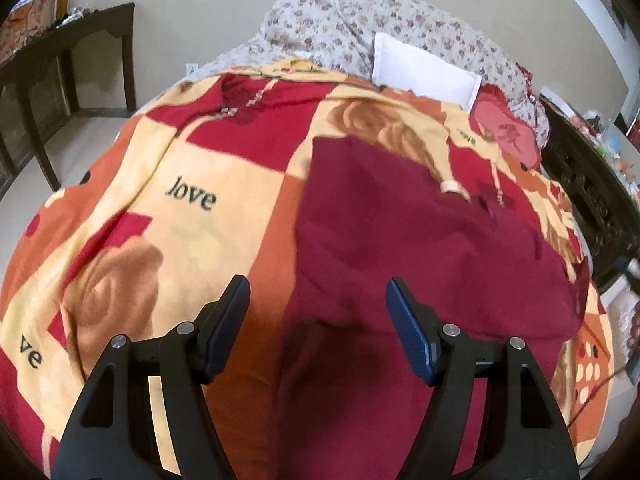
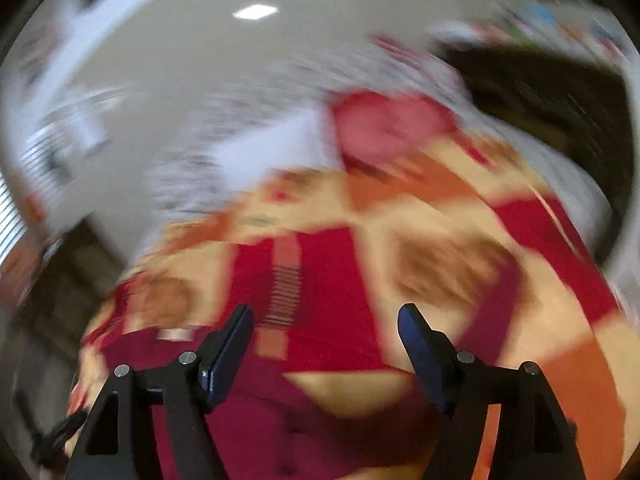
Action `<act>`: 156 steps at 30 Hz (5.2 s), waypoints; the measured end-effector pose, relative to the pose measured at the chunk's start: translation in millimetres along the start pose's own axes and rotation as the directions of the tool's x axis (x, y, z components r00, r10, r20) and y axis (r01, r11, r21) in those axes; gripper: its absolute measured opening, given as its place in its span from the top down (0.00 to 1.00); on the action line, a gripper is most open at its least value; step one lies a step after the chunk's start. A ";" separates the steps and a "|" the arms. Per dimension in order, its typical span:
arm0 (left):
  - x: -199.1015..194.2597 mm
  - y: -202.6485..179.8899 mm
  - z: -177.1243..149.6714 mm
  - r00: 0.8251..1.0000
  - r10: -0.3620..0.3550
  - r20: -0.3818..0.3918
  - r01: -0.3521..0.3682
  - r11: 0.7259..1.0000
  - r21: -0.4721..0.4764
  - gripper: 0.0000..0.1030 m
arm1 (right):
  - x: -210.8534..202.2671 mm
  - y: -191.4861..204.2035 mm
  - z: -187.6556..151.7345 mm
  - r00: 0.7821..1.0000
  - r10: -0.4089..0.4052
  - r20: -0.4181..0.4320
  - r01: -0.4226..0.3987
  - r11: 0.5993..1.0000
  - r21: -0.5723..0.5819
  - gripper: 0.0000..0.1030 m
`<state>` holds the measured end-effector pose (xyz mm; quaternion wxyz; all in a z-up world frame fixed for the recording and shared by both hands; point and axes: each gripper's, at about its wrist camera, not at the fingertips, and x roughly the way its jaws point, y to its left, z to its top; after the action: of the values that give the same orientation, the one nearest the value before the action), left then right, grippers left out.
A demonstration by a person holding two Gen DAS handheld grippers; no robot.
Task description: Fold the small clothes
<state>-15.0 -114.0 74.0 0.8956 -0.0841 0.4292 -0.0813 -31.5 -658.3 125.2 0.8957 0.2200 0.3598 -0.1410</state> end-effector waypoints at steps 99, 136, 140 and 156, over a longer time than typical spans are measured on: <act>75.3 -29.2 6.1 0.997 0.022 -0.079 -0.015 0.995 0.094 0.32 | 32.4 118.7 -128.9 0.979 0.083 -0.187 -0.156 0.894 -0.421 0.65; -9.5 -10.7 -53.5 0.997 0.052 -0.050 -0.046 0.993 0.110 0.30 | 22.9 121.4 -144.0 0.954 0.154 -0.256 -0.222 0.938 -0.267 0.64; -13.1 2.7 -69.1 0.996 0.015 -0.085 -0.009 0.998 0.065 0.30 | -1.7 114.4 -157.9 0.945 0.201 -0.258 -0.271 0.924 -0.271 0.51; -31.9 25.0 -112.9 0.982 -0.059 -0.180 0.060 0.998 0.002 0.30 | -34.6 59.0 -220.7 0.914 0.268 -0.306 -0.333 0.925 -0.184 0.49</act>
<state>-121.2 -91.9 22.9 0.8506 -0.0857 0.5055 -0.1169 -160.1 -494.7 24.7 0.8675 0.1844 0.4561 0.0742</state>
